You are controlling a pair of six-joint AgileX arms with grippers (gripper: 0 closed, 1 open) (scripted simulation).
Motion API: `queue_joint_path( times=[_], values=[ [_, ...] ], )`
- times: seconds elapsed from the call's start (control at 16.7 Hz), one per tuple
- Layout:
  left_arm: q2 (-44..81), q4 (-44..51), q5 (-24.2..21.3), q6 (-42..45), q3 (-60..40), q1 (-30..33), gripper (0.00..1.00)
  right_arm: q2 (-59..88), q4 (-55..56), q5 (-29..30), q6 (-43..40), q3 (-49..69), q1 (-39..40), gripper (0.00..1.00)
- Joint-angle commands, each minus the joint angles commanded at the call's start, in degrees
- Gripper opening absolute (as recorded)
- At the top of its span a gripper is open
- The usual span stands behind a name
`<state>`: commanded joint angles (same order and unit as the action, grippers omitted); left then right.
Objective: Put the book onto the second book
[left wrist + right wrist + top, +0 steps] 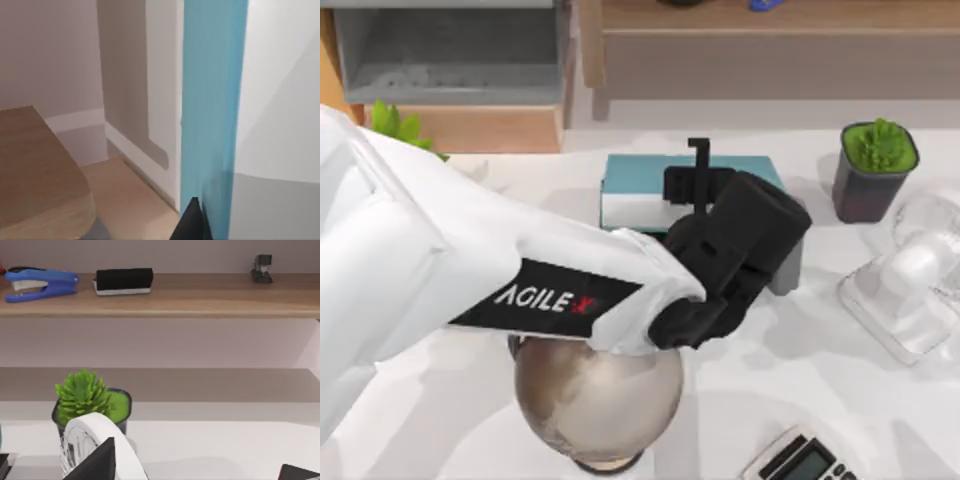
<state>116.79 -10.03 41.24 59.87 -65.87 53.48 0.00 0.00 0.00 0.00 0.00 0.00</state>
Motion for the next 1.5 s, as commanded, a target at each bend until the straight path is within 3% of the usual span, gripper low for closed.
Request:
queue_joint_path(
  times=[0.3, 0.54, 0.84, 1.5],
  values=[
    [-1.4, 0.1, -3.0, 2.6, -1.8, 1.1, 0.0, 0.0, 0.0, 0.0, 0.0, 0.0, 0.0, 1.0],
    [0.9, -0.2, 0.0, 0.1, -0.5, -0.1, 0.0, 0.0, 0.0, 0.0, 0.0, 0.0, 0.0, 1.0],
    [1.3, -0.4, 0.4, -0.3, -0.1, -0.4, 0.0, 0.0, 0.0, 0.0, 0.0, 0.0, 0.0, 1.0],
    [1.3, -0.4, 0.4, -0.3, -0.1, -0.4, 0.83, 0.0, 0.0, 0.0, 0.0, 0.0, 0.0, 1.0]
  ],
)
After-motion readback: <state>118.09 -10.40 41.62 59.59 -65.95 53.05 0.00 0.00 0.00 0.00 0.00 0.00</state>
